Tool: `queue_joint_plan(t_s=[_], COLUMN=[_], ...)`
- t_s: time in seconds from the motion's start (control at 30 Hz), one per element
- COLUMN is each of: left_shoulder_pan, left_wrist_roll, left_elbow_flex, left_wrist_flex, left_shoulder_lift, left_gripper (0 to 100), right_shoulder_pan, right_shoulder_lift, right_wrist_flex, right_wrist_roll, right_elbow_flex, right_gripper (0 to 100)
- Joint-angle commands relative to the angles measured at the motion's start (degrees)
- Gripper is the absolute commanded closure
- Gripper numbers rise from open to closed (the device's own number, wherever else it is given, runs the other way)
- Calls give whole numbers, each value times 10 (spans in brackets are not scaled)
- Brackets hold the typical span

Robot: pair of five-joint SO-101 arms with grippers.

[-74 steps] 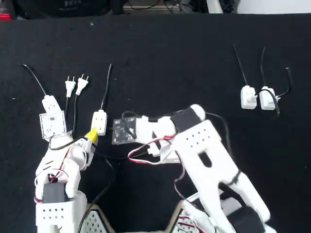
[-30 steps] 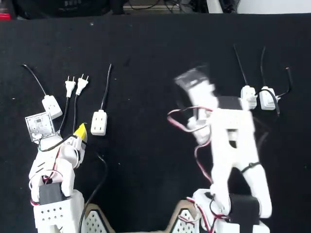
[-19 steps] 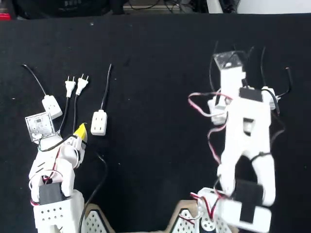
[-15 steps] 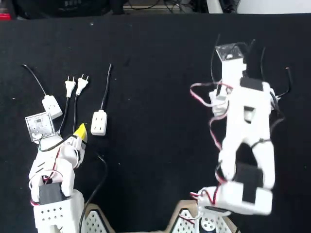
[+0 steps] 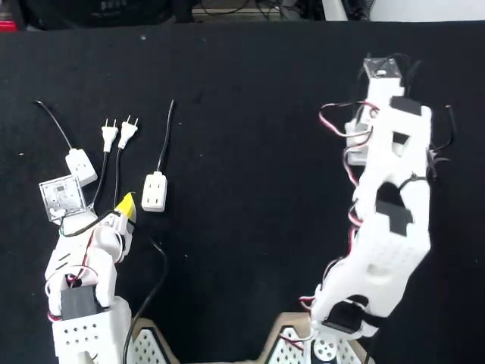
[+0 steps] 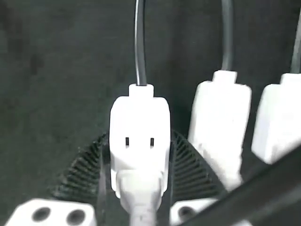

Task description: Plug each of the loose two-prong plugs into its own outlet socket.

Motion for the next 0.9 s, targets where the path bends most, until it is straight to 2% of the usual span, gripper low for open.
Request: queue_joint_plan(t_s=[0.0, 0.13, 0.27, 0.33, 0.67, 0.87], left_shoulder_pan=[0, 0, 0, 0, 0, 0], left_wrist_roll=[-3, -3, -3, -3, -3, -4], left_elbow_flex=[-15, -15, -15, -15, -15, -15], left_wrist_flex=[-13, -13, -13, -13, -13, -13], left_shoulder_lift=[-4, -4, -4, -4, -4, -4], left_gripper=[748, 748, 748, 748, 748, 748], right_shoulder_pan=[20, 19, 5, -7, -24, -25], right_shoulder_lift=[43, 71, 73, 73, 70, 70], right_wrist_flex=[4, 11, 76, 101, 221, 341], right_wrist_roll=[-5, -5, -4, 17, 30, 33], right_elbow_flex=[-76, -96, -125, -145, -311, -524], right_gripper=[985, 975, 832, 793, 801, 801])
